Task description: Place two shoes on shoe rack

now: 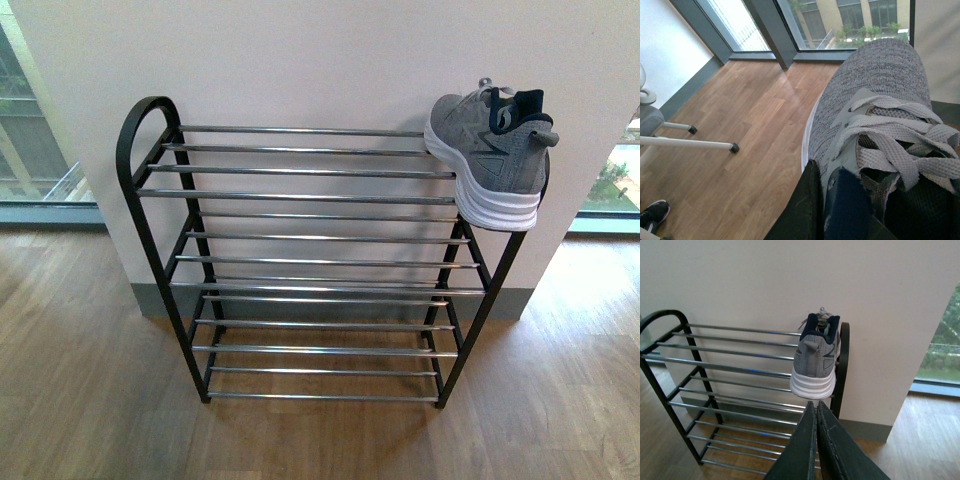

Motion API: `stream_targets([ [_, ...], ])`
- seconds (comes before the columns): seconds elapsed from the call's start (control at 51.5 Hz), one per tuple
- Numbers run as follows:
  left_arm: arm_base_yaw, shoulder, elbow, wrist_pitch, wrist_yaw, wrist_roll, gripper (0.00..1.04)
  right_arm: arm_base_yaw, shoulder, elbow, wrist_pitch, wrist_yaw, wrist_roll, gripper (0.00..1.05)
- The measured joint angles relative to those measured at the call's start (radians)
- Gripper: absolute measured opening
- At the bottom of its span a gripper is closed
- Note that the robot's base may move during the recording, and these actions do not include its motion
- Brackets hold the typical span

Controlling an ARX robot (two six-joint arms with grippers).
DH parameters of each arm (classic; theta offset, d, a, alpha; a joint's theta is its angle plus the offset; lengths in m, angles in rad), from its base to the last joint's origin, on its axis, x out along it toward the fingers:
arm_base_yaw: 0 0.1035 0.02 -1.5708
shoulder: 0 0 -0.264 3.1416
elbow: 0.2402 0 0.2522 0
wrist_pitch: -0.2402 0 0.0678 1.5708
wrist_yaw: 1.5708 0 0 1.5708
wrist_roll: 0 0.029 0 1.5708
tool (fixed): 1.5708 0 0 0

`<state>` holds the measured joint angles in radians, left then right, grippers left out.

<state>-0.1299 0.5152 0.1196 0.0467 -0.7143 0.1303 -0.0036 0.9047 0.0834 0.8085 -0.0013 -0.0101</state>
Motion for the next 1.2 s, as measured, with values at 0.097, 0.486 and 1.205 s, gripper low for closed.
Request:
stream_targets([
  [0.097,0.0,0.0,0.0,0.0,0.0,0.0,0.02,0.0,-0.031,-0.048,0.015,0.001,0.0,0.02],
  [0.486,0.0,0.0,0.0,0.0,0.0,0.0,0.02,0.0,-0.348,-0.064,-0.262,0.002,0.0,0.02],
  [1.205,0.0,0.0,0.0,0.0,0.0,0.0,0.02,0.0,-0.686,-0.064,-0.587,0.001,0.0,0.02],
])
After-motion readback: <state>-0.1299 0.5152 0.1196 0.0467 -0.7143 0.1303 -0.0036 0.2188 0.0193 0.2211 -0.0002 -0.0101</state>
